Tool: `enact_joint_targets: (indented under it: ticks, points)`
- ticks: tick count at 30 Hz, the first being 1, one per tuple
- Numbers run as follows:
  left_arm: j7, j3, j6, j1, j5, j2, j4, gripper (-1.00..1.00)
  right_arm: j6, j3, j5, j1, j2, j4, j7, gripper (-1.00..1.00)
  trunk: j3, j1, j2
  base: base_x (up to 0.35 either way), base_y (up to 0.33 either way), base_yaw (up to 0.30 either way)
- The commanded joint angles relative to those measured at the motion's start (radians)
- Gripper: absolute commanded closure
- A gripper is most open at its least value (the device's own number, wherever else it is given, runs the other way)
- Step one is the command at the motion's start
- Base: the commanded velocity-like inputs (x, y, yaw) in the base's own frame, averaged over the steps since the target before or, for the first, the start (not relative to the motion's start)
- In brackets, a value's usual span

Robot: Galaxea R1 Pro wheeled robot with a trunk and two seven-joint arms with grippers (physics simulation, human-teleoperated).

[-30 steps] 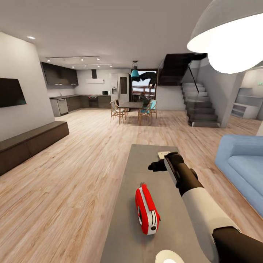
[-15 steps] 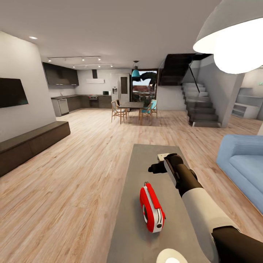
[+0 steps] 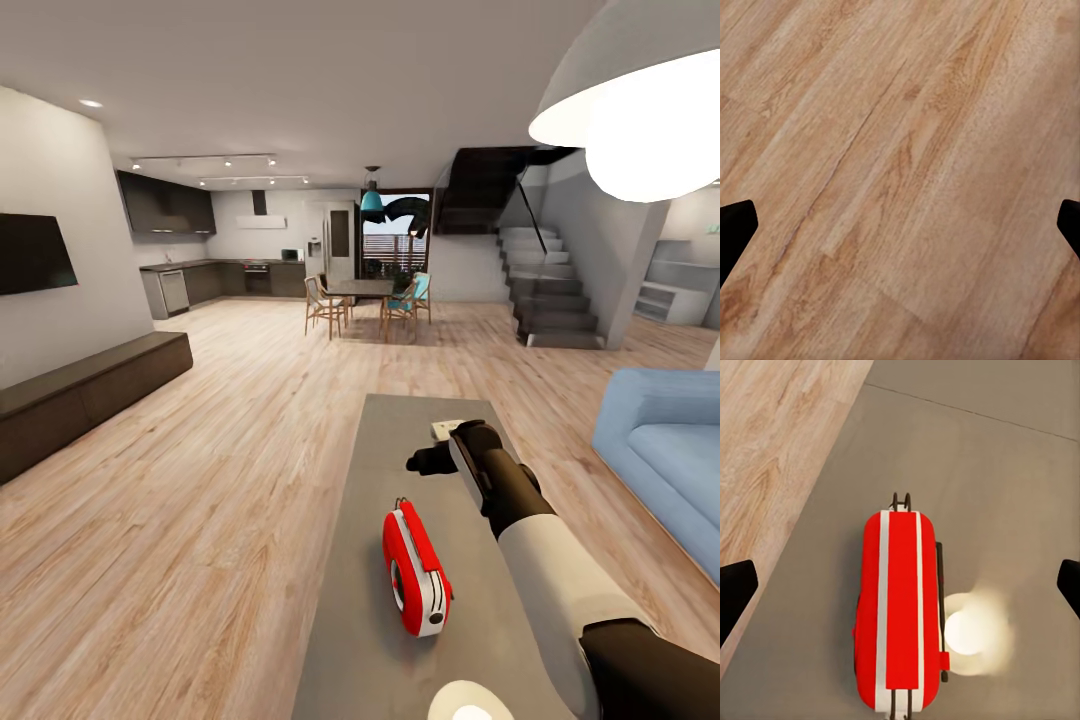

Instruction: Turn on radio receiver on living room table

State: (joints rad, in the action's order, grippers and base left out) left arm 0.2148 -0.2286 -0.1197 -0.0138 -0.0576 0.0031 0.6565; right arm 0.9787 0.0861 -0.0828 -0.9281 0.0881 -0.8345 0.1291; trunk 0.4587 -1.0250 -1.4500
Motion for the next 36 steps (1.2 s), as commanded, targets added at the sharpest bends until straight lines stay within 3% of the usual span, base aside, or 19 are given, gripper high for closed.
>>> enact_joint_targets:
  ticks: [1,15,36]
  points:
    - [0.000,0.000,0.000,0.000,0.000,0.000,0.000,-1.00,0.000,0.000,0.000,0.000,0.000,0.000,0.000,-1.00,0.000,0.000,0.000,0.000,0.000,0.000]
    - [-0.019,-0.001,-0.001,0.000,-0.009,0.001,0.010,-1.00,0.000,0.007,-0.002,0.000,0.000,0.084,0.002,-1.00,0.000,0.000,0.000,0.000,0.000,0.000]
    - [-0.020,-0.002,-0.029,0.000,-0.010,-0.002,0.012,-1.00,0.000,0.008,-0.003,0.000,0.001,0.101,0.003,-1.00,0.066,-0.080,-0.147,0.000,0.000,0.000]
